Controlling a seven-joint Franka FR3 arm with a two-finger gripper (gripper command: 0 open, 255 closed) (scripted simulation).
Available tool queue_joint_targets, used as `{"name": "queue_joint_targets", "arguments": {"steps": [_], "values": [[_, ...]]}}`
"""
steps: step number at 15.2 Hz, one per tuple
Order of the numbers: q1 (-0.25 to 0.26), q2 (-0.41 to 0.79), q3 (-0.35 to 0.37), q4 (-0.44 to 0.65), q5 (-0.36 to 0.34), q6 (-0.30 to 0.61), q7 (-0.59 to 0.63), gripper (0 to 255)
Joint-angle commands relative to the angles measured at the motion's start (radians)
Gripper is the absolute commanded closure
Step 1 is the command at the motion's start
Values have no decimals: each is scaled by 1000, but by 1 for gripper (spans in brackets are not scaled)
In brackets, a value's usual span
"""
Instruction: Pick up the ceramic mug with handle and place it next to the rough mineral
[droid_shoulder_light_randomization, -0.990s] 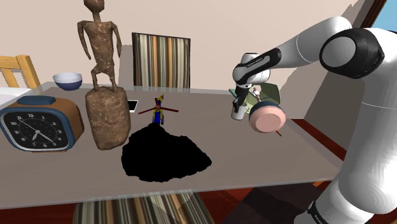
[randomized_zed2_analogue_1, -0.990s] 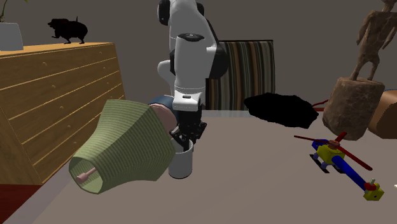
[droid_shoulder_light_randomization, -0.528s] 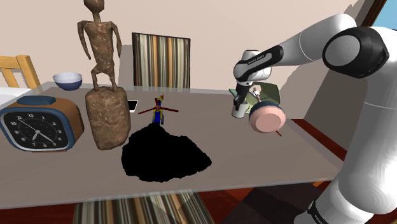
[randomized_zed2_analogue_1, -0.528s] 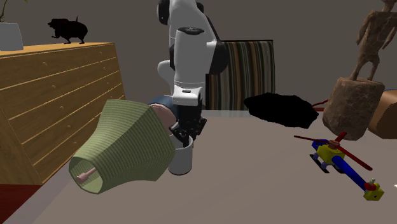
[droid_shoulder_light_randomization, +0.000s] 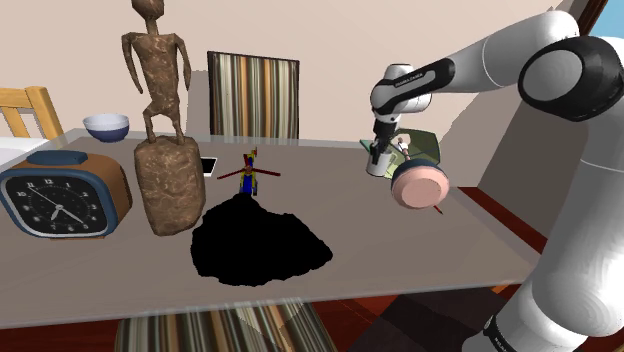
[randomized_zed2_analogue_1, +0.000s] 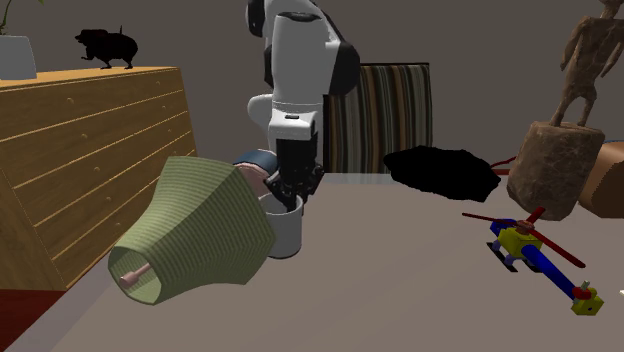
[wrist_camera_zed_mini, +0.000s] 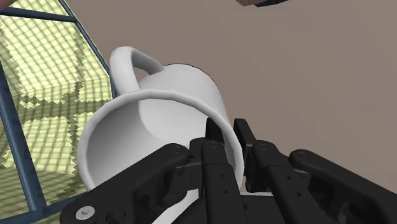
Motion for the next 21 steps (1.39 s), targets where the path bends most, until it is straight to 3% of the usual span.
{"name": "queue_joint_targets", "arguments": {"steps": [1,21], "values": [[1,-8,0,17,-3,-25,2,255],[3,-59,-4,223,-16,-280,2,255]]}}
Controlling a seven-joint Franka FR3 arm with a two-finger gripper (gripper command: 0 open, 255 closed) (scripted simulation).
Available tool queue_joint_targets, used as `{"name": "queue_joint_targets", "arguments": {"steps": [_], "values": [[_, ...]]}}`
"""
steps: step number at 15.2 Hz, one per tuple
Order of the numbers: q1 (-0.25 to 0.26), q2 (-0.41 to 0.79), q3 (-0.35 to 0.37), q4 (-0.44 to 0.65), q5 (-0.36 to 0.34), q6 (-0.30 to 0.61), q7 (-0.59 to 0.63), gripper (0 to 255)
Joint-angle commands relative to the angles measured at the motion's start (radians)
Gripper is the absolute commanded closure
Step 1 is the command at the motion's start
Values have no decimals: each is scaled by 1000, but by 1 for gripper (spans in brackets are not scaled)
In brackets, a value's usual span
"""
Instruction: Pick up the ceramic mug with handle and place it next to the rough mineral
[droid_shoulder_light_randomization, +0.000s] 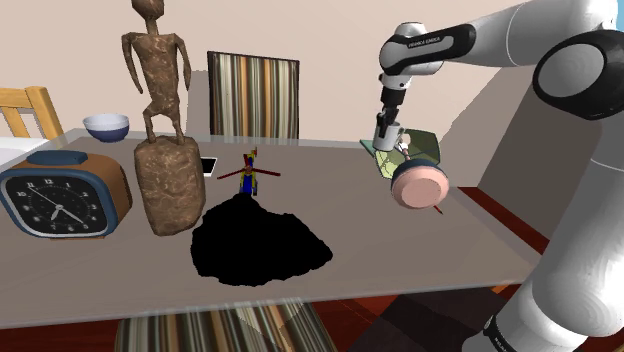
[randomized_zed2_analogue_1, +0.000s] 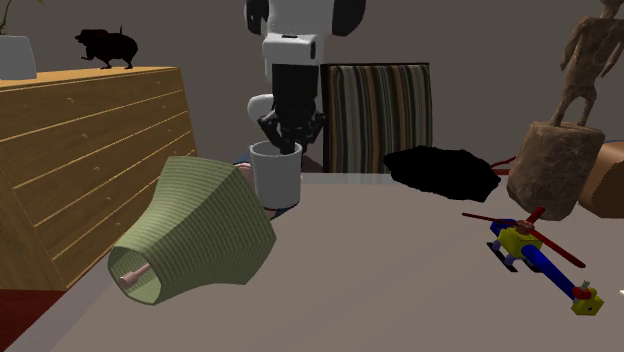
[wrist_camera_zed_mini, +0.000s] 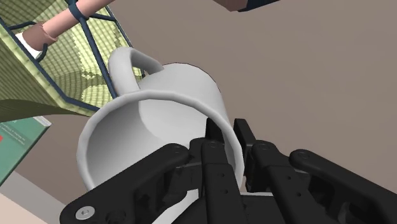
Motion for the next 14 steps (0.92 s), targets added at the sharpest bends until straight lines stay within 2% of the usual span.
{"name": "queue_joint_targets", "arguments": {"steps": [1,7,14], "values": [[0,-4,0,26,-1,-30,0,255],[-1,0,-1,109,0,-109,-3,255],[96,-72,68,23,-30,-100,165,255]]}}
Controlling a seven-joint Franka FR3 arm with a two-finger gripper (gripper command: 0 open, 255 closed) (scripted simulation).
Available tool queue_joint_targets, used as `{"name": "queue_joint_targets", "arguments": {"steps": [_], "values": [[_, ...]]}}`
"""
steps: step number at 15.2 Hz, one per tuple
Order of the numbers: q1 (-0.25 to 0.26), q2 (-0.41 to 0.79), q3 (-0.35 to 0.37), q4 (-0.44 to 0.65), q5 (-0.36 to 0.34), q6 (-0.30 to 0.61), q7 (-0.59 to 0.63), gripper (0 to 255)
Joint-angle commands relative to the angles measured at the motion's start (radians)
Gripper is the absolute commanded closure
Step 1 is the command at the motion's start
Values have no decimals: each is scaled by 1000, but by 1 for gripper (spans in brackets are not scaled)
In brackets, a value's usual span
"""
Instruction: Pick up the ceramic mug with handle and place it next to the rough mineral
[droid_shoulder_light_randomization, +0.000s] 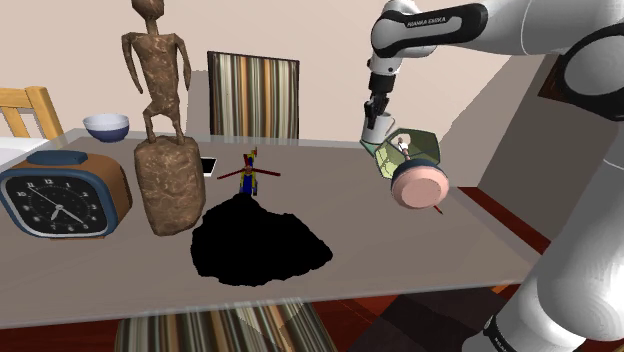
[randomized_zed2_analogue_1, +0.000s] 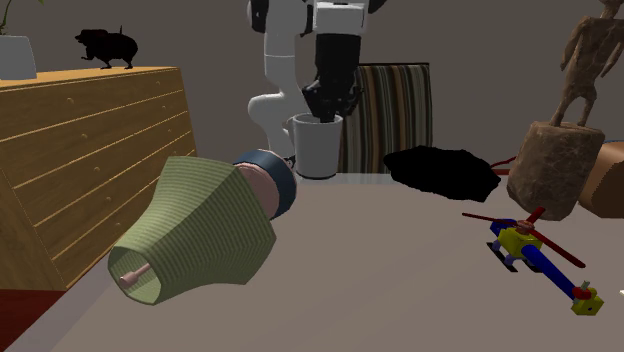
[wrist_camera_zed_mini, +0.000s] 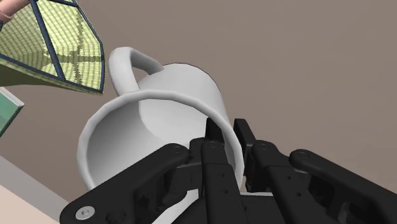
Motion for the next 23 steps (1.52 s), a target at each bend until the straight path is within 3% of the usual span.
{"name": "queue_joint_targets", "arguments": {"steps": [1,12,23], "values": [[25,-12,20,-12,-6,-1,48,255],[162,-12,137,-7,-20,-20,302,255],[161,-9,136,-151,-22,127,310,255]]}}
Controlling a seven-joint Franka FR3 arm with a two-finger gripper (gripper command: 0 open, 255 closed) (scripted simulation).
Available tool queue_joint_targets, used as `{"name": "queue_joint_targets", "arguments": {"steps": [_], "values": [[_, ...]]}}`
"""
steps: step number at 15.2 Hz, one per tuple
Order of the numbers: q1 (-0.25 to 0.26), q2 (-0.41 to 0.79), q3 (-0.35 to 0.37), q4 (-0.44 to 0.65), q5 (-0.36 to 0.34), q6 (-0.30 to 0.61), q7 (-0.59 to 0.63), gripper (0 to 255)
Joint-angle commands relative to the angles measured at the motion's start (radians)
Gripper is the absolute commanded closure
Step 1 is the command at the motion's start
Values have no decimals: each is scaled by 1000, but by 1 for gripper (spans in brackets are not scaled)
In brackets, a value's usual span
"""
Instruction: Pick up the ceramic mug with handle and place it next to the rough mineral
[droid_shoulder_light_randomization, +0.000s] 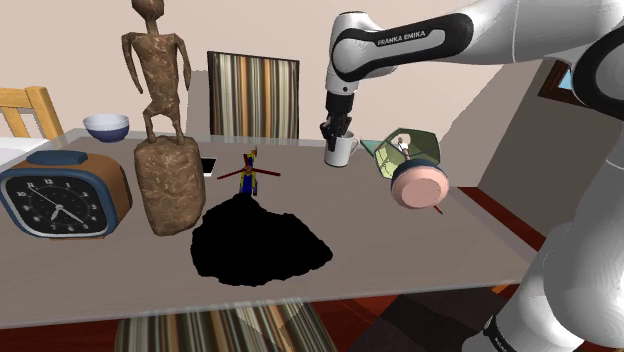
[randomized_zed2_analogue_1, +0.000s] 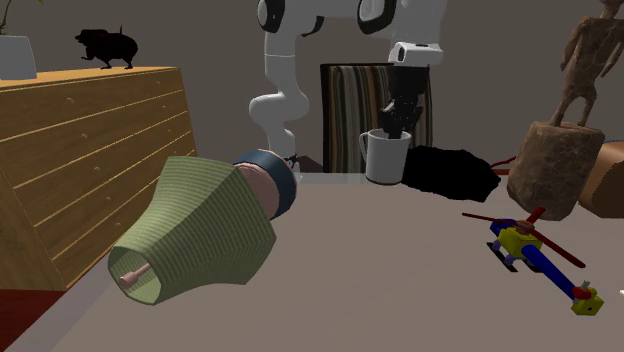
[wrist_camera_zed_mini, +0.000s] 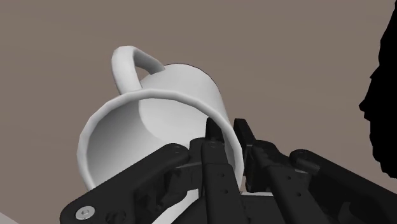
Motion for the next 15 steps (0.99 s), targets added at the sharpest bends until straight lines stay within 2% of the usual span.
{"name": "queue_joint_targets", "arguments": {"steps": [1,15], "values": [[-1,3,0,-24,0,28,1,255],[-2,47,-1,-159,-1,207,9,255]]}}
